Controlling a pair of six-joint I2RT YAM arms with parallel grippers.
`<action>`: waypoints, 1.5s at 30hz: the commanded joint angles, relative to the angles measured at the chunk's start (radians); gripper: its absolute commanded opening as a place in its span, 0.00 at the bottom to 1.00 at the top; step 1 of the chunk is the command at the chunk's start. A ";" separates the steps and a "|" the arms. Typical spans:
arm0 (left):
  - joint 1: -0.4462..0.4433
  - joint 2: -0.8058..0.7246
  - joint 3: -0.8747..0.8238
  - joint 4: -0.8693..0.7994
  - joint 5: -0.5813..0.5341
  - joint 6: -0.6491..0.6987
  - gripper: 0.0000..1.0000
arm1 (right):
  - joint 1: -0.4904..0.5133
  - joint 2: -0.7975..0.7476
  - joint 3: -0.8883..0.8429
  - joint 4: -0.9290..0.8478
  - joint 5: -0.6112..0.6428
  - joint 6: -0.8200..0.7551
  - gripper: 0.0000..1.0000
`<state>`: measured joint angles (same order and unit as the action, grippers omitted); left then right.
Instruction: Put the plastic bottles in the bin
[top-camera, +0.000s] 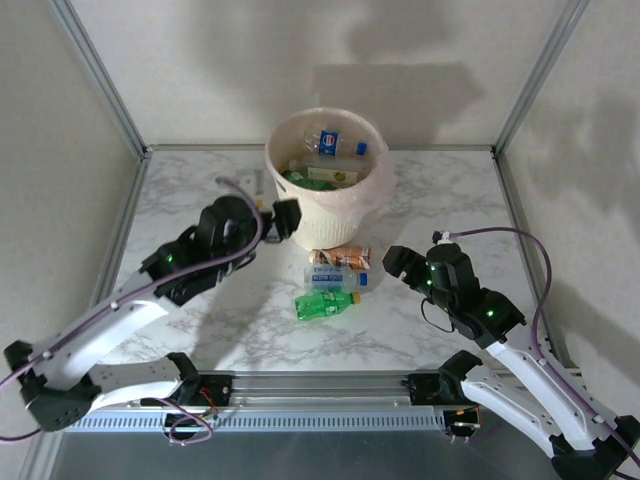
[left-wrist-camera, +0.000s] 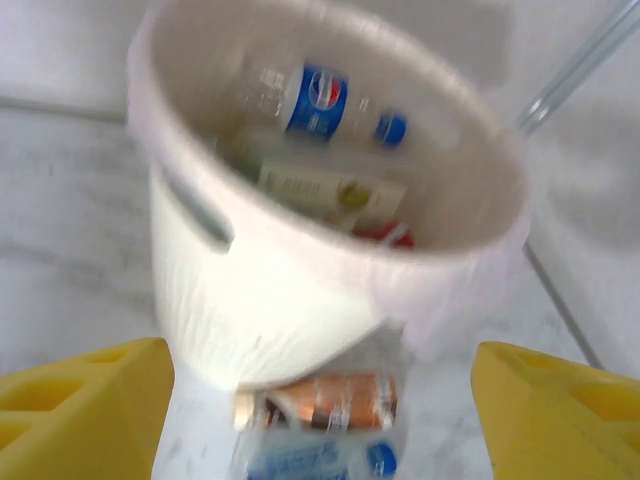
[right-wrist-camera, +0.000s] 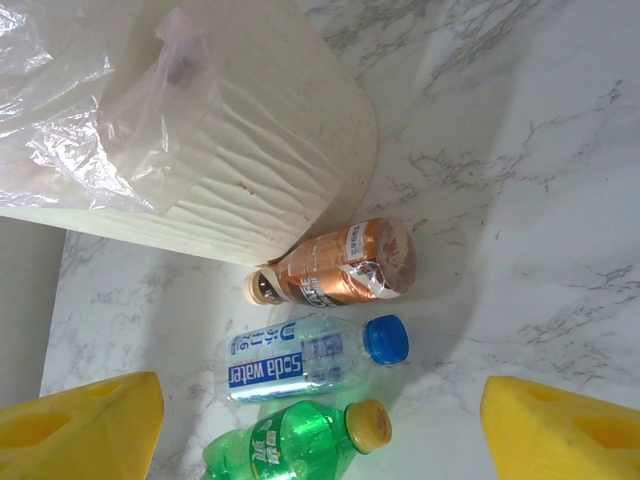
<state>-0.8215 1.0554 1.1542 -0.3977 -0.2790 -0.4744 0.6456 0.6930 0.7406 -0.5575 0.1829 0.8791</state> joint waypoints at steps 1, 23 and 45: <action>-0.015 -0.080 -0.220 0.062 0.096 -0.049 0.78 | -0.004 -0.001 0.012 0.023 0.006 -0.003 0.84; -0.231 0.227 -0.528 0.303 0.192 0.024 0.87 | -0.003 -0.033 -0.076 0.045 -0.014 0.052 0.85; -0.369 0.348 -0.399 0.262 0.142 0.041 0.95 | -0.003 -0.006 -0.128 0.052 -0.038 0.075 0.90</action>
<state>-1.1961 1.4532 0.7250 -0.1093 -0.1455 -0.4118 0.6456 0.6609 0.6441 -0.5125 0.1589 0.9363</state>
